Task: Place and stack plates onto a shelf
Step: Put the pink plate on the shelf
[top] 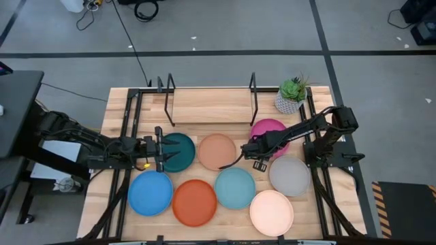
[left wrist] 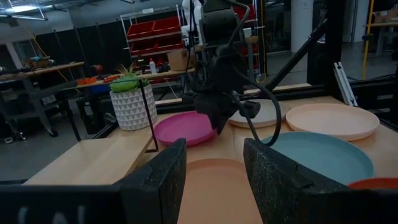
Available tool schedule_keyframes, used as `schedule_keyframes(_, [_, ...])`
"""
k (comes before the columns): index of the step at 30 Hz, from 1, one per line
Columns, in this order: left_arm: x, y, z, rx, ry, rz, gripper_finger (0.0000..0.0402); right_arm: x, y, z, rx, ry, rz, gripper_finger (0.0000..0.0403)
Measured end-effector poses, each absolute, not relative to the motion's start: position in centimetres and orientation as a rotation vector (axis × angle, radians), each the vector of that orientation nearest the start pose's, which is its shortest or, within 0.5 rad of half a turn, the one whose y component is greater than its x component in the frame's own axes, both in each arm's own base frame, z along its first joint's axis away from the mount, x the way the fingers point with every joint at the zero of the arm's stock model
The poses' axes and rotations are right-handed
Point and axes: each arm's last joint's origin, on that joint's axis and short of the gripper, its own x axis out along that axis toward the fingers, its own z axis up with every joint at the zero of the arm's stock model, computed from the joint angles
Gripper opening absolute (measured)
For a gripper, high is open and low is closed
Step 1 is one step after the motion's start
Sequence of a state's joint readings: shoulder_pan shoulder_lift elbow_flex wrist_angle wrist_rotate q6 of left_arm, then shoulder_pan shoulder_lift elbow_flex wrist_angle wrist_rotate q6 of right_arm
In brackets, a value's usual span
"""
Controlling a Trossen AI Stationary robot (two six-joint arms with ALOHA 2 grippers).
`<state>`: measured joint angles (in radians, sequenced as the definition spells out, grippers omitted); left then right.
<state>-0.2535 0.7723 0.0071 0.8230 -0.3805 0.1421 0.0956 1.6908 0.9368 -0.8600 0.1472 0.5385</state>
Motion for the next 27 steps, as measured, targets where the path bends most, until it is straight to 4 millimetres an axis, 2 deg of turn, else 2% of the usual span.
schedule_keyframes(10, [14.2,-2.6,16.7,0.124,-0.046,0.131,0.0167,28.8,3.8,18.8,0.170,1.516,-0.365,0.0030])
schedule_keyframes(16, [14.2,-2.6,16.7,0.124,-0.046,0.131,0.0167,30.2,5.9,21.9,0.101,1.438,-0.224,0.0027])
schedule_keyframes(23, [14.2,-2.6,16.7,0.124,-0.046,0.131,0.0167,31.2,8.1,24.4,-0.140,1.324,-0.071,0.0026])
schedule_keyframes(27, [14.2,-2.6,16.7,0.124,-0.047,0.131,0.0167,31.6,8.2,24.7,-0.320,1.253,-0.067,0.0026])
